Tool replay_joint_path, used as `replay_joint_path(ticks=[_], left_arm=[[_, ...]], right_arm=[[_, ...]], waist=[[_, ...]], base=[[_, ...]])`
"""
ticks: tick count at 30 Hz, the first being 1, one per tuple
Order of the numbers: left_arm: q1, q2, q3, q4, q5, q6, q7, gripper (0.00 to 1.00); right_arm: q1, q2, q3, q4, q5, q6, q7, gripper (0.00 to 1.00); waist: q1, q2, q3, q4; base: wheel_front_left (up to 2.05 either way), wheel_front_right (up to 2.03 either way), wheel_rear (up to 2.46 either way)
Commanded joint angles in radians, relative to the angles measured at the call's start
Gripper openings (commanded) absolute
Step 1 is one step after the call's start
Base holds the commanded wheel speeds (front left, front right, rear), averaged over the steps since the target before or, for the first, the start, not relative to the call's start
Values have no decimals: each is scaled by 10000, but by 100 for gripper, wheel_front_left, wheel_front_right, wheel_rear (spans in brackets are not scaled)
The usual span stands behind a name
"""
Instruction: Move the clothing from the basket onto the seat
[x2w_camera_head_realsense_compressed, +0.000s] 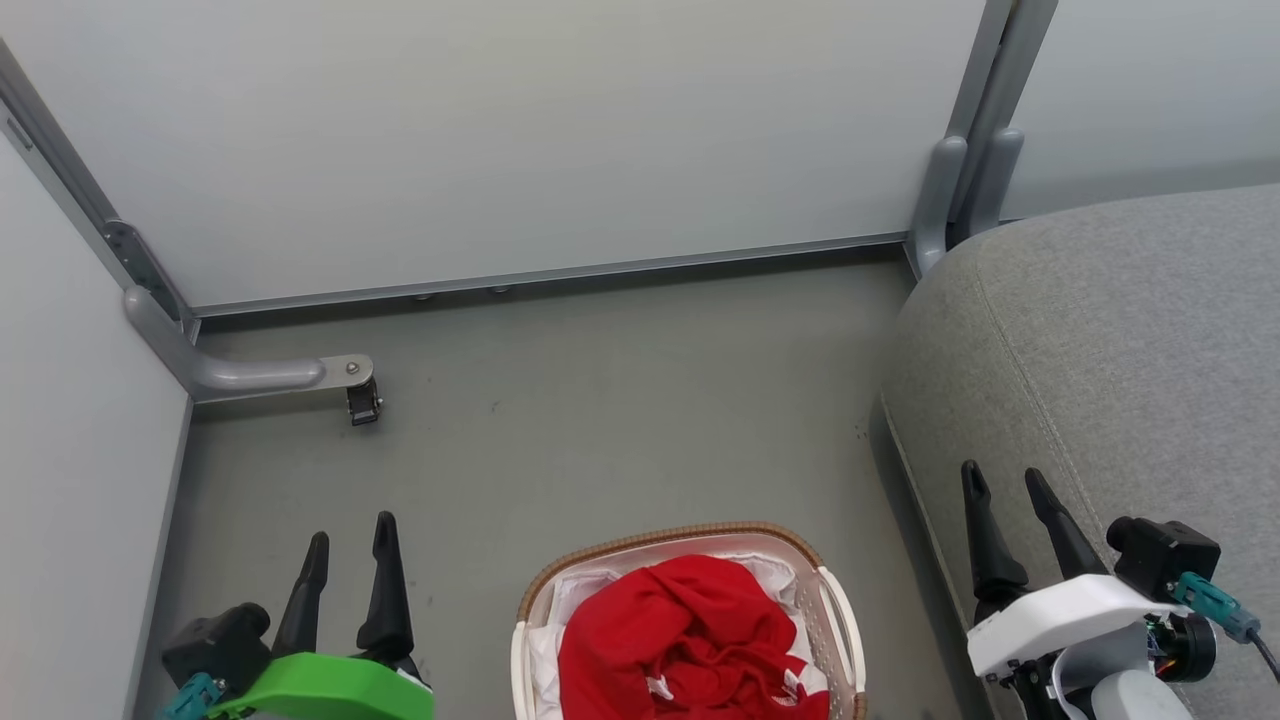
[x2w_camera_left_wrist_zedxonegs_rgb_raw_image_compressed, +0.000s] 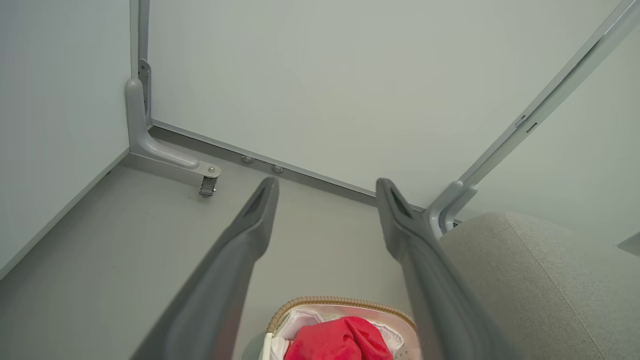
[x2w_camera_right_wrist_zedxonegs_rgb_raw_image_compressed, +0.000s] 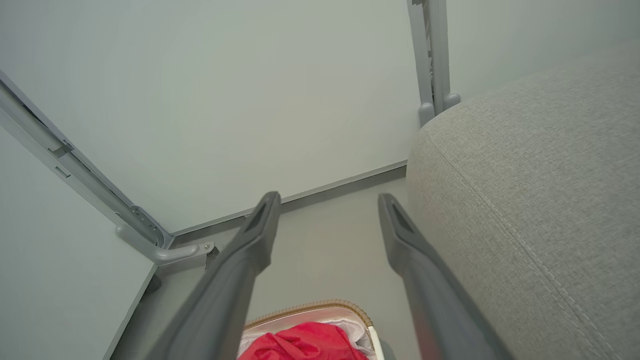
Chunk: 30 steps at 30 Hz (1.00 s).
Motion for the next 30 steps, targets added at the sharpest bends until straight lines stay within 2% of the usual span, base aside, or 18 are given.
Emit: replay_joint_path(ticks=[1,30], left_arm=[[126,80,-42,-35,293,13,-106,100],[312,93,-378,254,2153,68,-690,100]], right_arm=[[-59,-63,37,-8,-259,3,-93,100],[127,-89,268,151,-2382,4,-664,100]], waist=[[0,74,1,10],[0,98,-21,140]], base=[[0,0,0],[0,0,0]])
